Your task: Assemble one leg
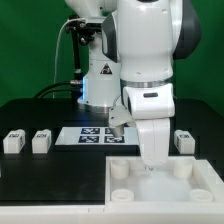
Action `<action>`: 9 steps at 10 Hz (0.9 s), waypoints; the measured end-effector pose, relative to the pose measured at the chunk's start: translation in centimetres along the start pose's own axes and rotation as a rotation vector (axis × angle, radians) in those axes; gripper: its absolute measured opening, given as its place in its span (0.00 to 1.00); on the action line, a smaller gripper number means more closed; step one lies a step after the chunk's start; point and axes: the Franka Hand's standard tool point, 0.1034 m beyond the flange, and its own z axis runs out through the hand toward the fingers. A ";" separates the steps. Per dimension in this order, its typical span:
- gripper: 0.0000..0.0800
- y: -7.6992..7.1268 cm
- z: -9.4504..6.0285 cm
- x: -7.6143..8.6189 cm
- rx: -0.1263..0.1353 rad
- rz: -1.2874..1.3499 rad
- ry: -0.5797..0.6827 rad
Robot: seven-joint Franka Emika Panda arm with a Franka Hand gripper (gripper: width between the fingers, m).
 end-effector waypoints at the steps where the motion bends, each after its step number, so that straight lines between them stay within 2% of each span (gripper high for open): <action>1: 0.65 0.0 0.0 0.0 0.000 0.000 0.000; 2: 0.78 0.0 0.0 0.0 0.000 0.001 0.000; 3: 0.80 0.0 0.0 0.0 0.000 0.001 0.000; 9: 0.81 0.0 0.0 -0.1 -0.001 0.004 0.000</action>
Offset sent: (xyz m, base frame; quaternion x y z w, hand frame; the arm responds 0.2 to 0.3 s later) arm 0.0000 0.0000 0.0000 0.0000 0.0000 0.0000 1.0000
